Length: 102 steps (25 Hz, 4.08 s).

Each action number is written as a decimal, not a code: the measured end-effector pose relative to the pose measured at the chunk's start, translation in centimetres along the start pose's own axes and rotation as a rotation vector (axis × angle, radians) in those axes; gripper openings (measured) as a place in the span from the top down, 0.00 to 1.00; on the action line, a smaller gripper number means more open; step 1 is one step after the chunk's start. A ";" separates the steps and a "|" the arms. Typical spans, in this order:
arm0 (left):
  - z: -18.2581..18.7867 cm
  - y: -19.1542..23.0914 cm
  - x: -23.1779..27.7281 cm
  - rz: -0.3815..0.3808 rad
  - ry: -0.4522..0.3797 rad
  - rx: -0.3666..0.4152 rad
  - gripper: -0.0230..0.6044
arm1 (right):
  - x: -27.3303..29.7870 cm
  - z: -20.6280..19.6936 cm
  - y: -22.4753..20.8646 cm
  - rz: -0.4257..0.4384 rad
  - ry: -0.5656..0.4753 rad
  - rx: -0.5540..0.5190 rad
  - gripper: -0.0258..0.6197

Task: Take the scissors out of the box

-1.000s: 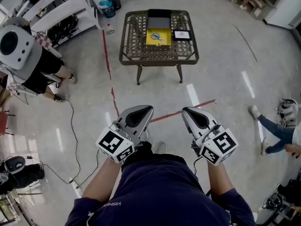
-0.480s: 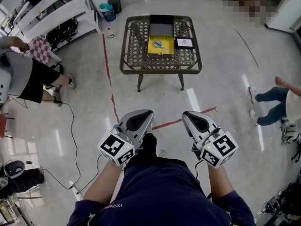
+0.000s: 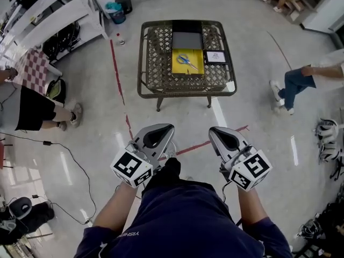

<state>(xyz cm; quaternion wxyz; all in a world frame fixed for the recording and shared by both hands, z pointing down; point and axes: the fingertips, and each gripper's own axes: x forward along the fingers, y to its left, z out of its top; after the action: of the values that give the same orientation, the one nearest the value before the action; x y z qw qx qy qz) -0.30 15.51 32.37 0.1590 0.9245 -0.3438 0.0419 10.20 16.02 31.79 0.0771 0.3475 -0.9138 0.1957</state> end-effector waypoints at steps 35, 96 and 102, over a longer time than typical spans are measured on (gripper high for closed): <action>3.4 18.8 10.4 -0.001 0.064 -0.007 0.92 | 18.5 5.5 -12.3 0.003 0.057 0.020 0.93; -10.2 27.1 11.9 0.018 0.266 -0.250 0.92 | 30.3 -19.9 -24.4 -0.054 0.796 -0.258 0.93; -11.1 27.4 11.3 0.009 0.273 -0.275 0.93 | 30.0 -21.7 -24.5 -0.044 0.920 -0.300 0.84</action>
<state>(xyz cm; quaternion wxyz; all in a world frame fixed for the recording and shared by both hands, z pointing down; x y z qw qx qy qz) -9.15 -7.43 52.27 0.3288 0.8783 -0.3257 0.1201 4.22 -9.94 67.39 0.5265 0.2293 -0.7955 0.1933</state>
